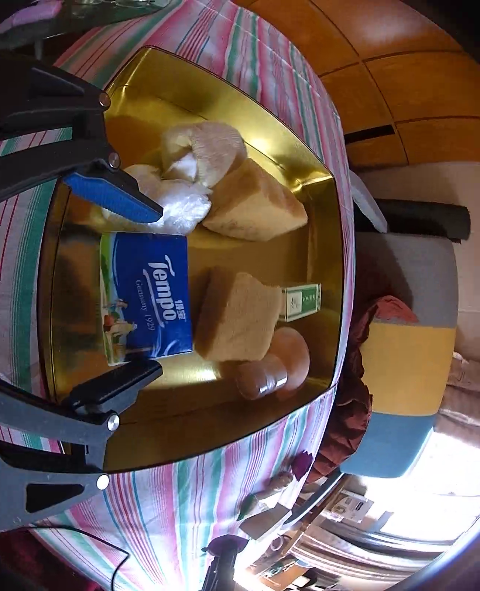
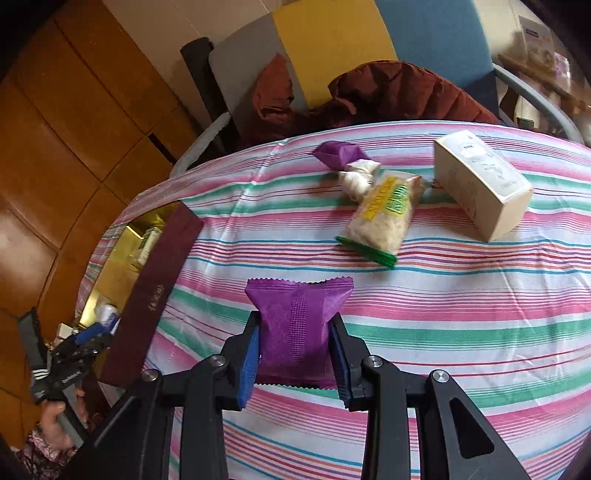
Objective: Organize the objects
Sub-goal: 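Carry the Tempo pack with the left tool while the right tool carries the purple packet to the tray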
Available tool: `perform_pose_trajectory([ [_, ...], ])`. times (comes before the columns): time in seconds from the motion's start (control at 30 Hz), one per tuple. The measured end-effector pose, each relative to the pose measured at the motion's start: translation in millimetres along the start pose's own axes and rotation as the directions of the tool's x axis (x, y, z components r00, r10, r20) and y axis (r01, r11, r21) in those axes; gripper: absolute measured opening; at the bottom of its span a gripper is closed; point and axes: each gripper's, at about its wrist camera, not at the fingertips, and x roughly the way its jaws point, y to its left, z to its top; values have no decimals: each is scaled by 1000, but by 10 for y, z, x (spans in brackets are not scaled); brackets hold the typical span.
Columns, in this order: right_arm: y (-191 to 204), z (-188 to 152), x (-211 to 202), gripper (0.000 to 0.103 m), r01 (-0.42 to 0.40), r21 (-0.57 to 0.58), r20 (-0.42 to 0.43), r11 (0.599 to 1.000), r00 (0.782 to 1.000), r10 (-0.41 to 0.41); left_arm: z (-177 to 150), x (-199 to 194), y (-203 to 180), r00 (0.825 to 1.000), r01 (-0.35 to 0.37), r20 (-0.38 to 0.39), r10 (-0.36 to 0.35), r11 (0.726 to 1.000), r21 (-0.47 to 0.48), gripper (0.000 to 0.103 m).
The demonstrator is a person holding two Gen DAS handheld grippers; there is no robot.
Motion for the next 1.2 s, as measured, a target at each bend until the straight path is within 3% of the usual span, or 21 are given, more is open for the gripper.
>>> perform_pose_trajectory([
  [0.07, 265, 15, 21, 35, -21, -54, -15, 998, 1000, 20, 12, -59, 95, 999, 36, 21, -35, 998, -51, 78],
  [0.17, 649, 33, 38, 35, -60, -117, -25, 991, 998, 58, 24, -260, 215, 987, 111, 129, -96, 987, -117, 78],
  [0.3, 1102, 40, 140, 35, -144, -141, -46, 979, 989, 139, -5, -478, 361, 967, 131, 243, -79, 970, -206, 78],
  [0.43, 1588, -24, 340, 35, -191, -195, -86, 962, 980, 177, -38, -541, 515, 964, 103, 265, -22, 949, -297, 78],
  [0.6, 2037, -117, 601, 35, -201, -244, -132, 949, 976, 173, -63, -542, 686, 971, 61, 238, 34, 923, -380, 78],
  [0.73, 2248, -196, 798, 35, -151, -289, -153, 945, 982, 110, -82, -508, 793, 975, 52, 217, 42, 911, -410, 78],
  [0.9, 2368, -267, 924, 37, -49, -377, -115, 925, 993, 6, -78, -518, 803, 973, 55, 226, 42, 912, -407, 78],
  [1.2, 2231, -261, 679, 65, 23, -383, 13, 924, 1000, -20, -82, -503, 762, 975, 63, 218, 31, 909, -412, 78],
])
